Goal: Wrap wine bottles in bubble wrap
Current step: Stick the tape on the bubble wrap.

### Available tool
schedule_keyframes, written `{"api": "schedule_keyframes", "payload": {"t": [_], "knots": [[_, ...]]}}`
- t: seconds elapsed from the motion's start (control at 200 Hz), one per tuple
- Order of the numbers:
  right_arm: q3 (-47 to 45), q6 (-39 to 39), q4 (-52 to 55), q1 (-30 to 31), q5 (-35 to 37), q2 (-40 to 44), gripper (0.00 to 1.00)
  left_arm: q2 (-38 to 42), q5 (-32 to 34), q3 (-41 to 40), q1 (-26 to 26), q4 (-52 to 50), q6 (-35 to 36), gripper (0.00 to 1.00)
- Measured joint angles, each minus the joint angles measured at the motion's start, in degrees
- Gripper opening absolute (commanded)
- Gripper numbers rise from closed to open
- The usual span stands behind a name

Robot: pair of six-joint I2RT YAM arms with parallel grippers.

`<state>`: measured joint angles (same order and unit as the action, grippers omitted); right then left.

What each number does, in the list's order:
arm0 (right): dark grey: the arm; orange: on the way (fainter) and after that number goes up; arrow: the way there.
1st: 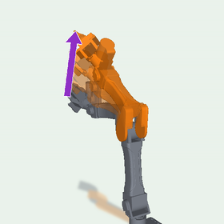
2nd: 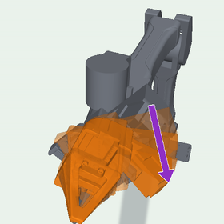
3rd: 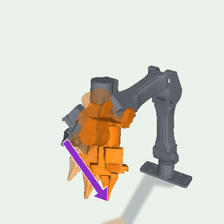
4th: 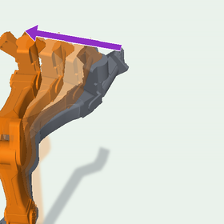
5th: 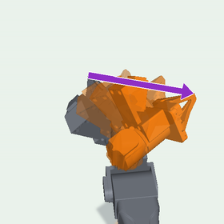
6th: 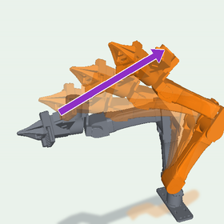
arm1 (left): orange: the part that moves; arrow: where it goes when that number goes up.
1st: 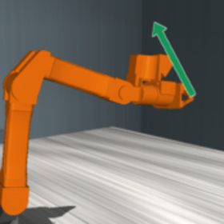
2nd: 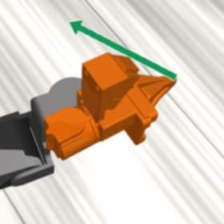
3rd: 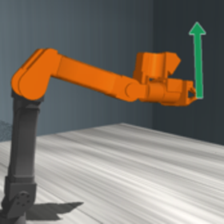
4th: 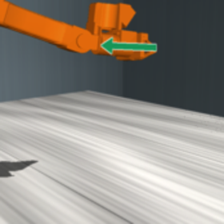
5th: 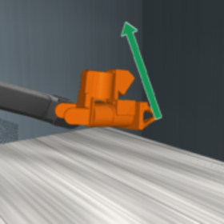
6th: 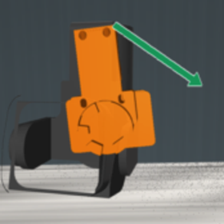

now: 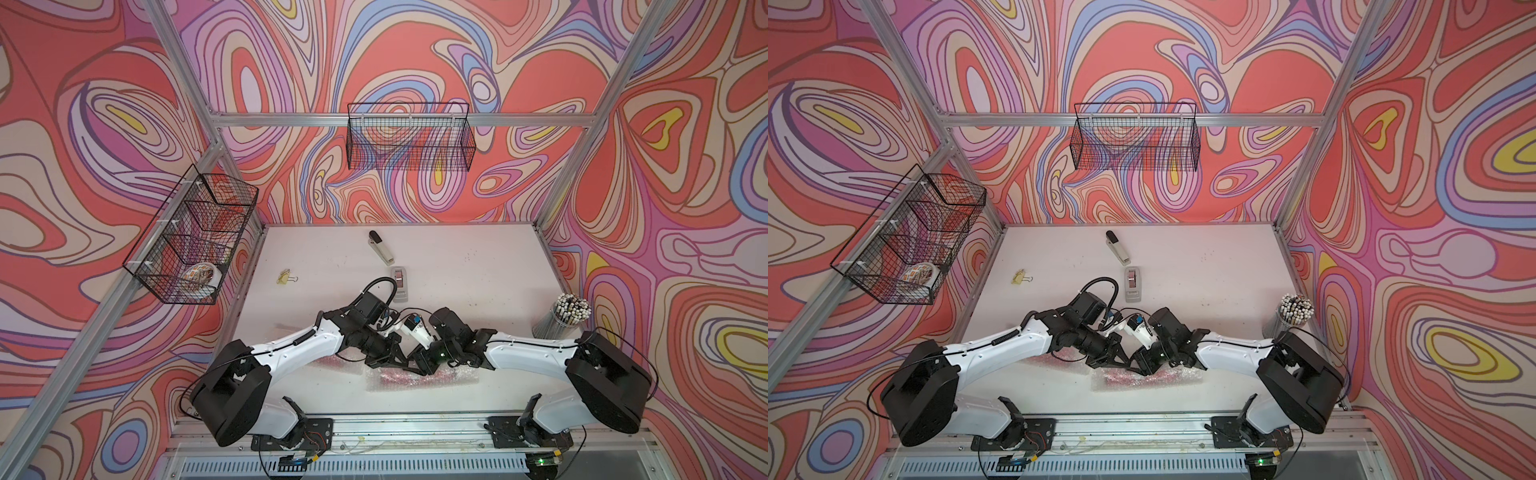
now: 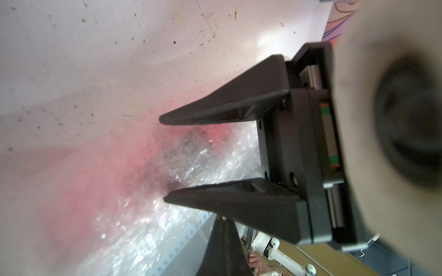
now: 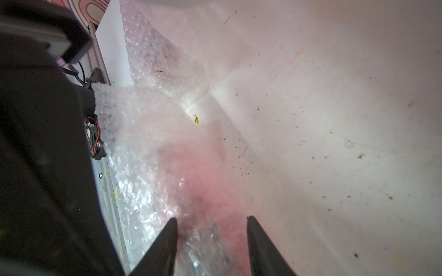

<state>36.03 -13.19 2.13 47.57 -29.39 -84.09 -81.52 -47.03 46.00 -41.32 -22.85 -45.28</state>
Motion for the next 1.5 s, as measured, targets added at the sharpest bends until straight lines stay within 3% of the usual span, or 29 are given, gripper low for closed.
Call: {"api": "schedule_keyframes", "payload": {"t": [0.806,1.182,1.497], "knots": [[0.0,0.0,0.0,0.0,0.0,0.0,0.47,-2.9,1.1,-4.7,-3.0,0.6,0.2,0.01],[0.0,0.0,0.2,0.0,0.0,0.0,0.49,-2.1,6.0,-4.7,-5.2,0.3,2.1,0.00],[-0.1,-2.4,0.1,-0.7,-0.2,0.0,0.57,-0.9,9.0,-4.9,-6.3,0.7,2.5,0.01]]}}
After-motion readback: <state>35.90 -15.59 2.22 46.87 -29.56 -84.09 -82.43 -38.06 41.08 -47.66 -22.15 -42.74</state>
